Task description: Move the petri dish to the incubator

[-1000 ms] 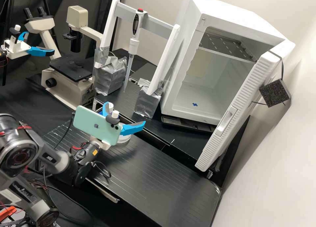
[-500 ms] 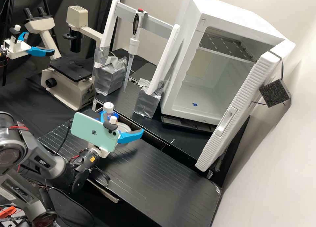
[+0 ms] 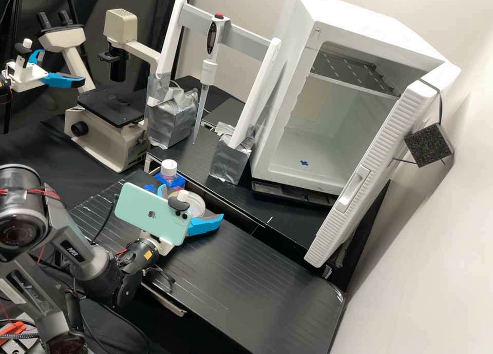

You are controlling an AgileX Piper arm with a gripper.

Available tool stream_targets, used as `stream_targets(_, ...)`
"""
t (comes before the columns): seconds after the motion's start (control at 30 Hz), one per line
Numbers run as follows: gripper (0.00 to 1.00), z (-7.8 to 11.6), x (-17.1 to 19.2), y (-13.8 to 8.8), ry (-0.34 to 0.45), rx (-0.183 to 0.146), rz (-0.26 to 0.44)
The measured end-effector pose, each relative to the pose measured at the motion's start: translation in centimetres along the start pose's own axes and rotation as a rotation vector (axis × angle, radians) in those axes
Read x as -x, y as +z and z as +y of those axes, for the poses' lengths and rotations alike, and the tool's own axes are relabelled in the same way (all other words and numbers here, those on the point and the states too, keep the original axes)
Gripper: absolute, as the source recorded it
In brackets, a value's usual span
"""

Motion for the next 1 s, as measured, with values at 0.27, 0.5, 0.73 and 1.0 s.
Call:
stream_targets(0.27,1.0,0.2,0.3,-0.1,-0.003,-0.001,0.008)
stream_targets(0.5,1.0,-0.1,0.2,-0.3,-0.023,0.003,0.022)
stream_targets(0.73,1.0,-0.6,-0.1,-0.5,-0.061,-0.003,0.04)
stream_targets(1.0,1.0,-1.0,-0.5,-0.4,-0.071,0.011,0.038)
